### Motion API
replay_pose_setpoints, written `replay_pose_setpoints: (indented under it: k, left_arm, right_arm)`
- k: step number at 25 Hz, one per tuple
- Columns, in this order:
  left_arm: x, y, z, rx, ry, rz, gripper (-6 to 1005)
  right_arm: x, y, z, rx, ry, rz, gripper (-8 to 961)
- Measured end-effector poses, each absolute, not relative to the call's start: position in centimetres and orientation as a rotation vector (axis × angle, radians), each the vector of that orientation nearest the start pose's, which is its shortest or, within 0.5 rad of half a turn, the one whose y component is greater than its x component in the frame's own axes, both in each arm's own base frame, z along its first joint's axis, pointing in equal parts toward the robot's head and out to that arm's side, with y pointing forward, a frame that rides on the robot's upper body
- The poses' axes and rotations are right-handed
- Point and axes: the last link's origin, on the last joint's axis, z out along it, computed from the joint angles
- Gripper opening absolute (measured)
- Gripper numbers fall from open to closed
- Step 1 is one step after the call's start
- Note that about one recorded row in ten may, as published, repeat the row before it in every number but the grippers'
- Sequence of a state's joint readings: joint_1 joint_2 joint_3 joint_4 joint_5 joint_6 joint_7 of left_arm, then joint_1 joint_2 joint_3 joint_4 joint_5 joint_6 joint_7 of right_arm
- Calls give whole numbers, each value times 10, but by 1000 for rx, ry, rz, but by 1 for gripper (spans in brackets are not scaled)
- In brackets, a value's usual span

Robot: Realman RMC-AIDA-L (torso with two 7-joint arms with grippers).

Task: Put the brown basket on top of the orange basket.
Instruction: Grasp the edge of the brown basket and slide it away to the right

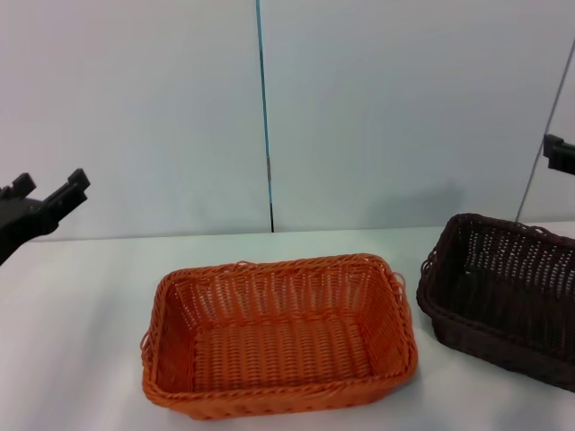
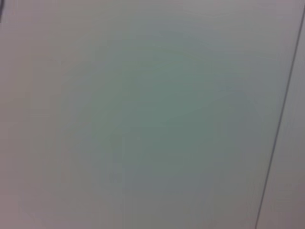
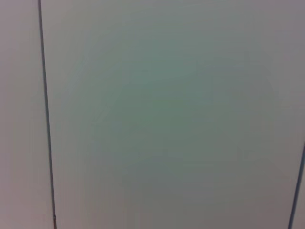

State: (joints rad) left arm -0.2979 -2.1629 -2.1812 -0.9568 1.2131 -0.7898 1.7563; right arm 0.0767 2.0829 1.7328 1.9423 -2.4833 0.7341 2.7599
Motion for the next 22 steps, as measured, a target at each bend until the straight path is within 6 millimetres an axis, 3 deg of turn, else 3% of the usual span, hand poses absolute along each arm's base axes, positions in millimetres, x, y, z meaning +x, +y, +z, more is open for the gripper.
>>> replay_pose_setpoints:
  k: [12, 22]
  left_arm:
    - [-303, 371, 86, -1665, -787, -807, 892]
    - [-311, 371, 90, -1644, -797, -751, 892]
  right_arm:
    - [182, 325, 144, 1076, 2631, 1880, 918]
    - [219, 317, 166, 1174, 2317, 1831, 918]
